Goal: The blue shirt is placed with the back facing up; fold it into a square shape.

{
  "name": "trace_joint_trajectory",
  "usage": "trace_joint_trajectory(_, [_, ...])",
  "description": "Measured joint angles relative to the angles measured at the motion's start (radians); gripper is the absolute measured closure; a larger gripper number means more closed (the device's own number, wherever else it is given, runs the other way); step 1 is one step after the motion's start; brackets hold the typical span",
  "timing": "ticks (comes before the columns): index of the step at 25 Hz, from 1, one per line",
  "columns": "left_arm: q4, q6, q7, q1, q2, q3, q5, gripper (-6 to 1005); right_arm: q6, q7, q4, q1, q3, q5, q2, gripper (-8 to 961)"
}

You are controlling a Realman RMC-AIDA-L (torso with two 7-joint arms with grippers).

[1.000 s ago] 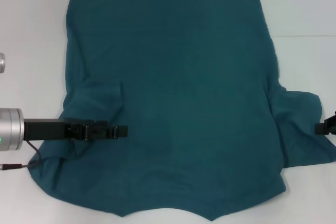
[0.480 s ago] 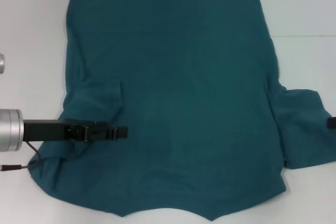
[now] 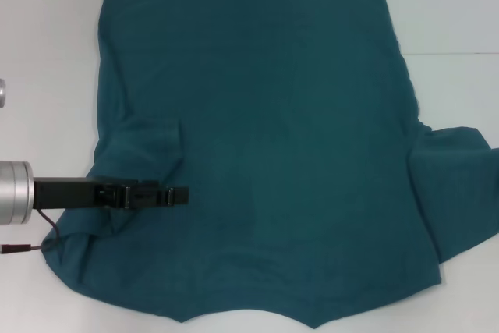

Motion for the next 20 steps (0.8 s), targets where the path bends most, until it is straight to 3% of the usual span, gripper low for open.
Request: trace_joint_trajectory(20, [0.0,-0.003,-0.005,0.0,-0.001,0.0,0.0,140,-0.014,0.074,-0.014,0.013,0.042,0.009,-0.012,934])
